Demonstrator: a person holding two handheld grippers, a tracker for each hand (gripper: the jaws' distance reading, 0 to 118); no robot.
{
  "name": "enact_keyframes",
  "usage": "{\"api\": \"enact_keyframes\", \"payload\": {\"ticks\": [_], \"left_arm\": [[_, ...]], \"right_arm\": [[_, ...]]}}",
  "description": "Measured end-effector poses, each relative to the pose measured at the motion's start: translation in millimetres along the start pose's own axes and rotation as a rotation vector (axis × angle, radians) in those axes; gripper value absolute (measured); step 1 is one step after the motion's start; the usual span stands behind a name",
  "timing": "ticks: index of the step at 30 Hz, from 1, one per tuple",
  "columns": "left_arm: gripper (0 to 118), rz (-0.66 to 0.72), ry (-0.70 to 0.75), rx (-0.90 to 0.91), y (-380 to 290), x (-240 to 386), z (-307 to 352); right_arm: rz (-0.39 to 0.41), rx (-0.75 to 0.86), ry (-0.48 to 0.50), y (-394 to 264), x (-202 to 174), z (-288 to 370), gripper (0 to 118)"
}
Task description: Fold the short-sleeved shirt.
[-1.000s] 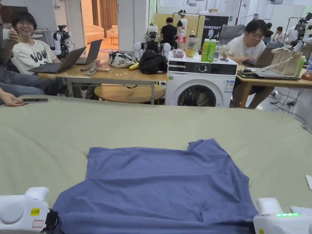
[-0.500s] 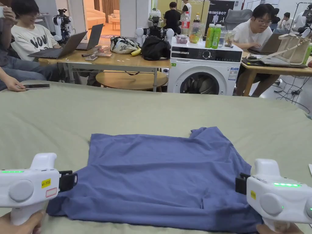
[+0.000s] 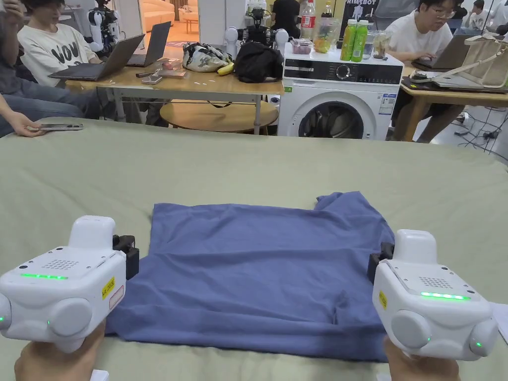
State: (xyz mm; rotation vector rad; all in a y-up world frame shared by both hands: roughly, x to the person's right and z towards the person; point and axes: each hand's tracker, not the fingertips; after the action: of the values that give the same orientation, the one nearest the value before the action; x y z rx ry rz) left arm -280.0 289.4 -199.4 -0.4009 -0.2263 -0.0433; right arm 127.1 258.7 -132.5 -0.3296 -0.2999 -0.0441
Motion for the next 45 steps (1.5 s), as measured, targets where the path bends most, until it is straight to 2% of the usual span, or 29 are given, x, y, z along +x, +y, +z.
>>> {"api": "enact_keyframes", "payload": {"ticks": [9,10,11,13,18,21,23,25,27,29,30,31,33,34,40,45], "left_arm": [[0,0.118,-0.014,-0.383,-5,-53,-23],[4,0.140,-0.021,-0.426,-8,-61,-28],[14,0.165,-0.033,-0.461,-10,-68,-32],[44,0.225,-0.052,-0.519,-17,-76,-36],[53,0.218,0.038,-0.635,-42,-80,-56],[53,0.227,0.068,-0.708,-61,-79,-68],[53,0.204,0.065,-0.652,-61,-72,-61],[53,0.141,0.084,-0.659,-58,-64,-60],[48,0.084,0.057,-0.677,-58,-57,-62],[28,0.095,0.008,-0.675,-54,-60,-59],[14,0.092,0.010,-0.674,-53,-60,-58],[0,0.088,-0.004,-0.669,-54,-61,-56],[0,0.087,-0.015,-0.665,-55,-63,-53],[0,0.096,-0.021,-0.659,-54,-65,-52],[0,0.114,-0.031,-0.632,-53,-70,-47],[0,0.132,-0.034,-0.627,-56,-73,-47]], "right_arm": [[0.022,-0.101,-0.004,-14,2,-12,0],[0.022,-0.110,-0.003,-15,2,-14,0],[0.023,-0.118,-0.002,-16,3,-15,0],[0.027,-0.129,-0.003,-19,3,-16,0],[0.038,-0.155,-0.007,-22,4,-18,0],[0.046,-0.171,-0.012,-24,6,-18,0],[0.051,-0.188,-0.015,-25,9,-18,0],[0.052,-0.206,-0.022,-25,14,-19,0],[0.054,-0.238,-0.032,-24,20,-19,0],[0.063,-0.288,-0.033,-23,29,-21,0],[0.060,-0.301,-0.032,-23,35,-20,0],[0.059,-0.321,-0.032,-23,42,-20,9],[0.060,-0.354,-0.036,-24,53,-19,39],[0.066,-0.369,-0.042,-25,58,-18,50],[0.111,-0.545,-0.045,-47,81,-22,52],[0.069,-0.668,0.004,-78,87,-31,50]]}}
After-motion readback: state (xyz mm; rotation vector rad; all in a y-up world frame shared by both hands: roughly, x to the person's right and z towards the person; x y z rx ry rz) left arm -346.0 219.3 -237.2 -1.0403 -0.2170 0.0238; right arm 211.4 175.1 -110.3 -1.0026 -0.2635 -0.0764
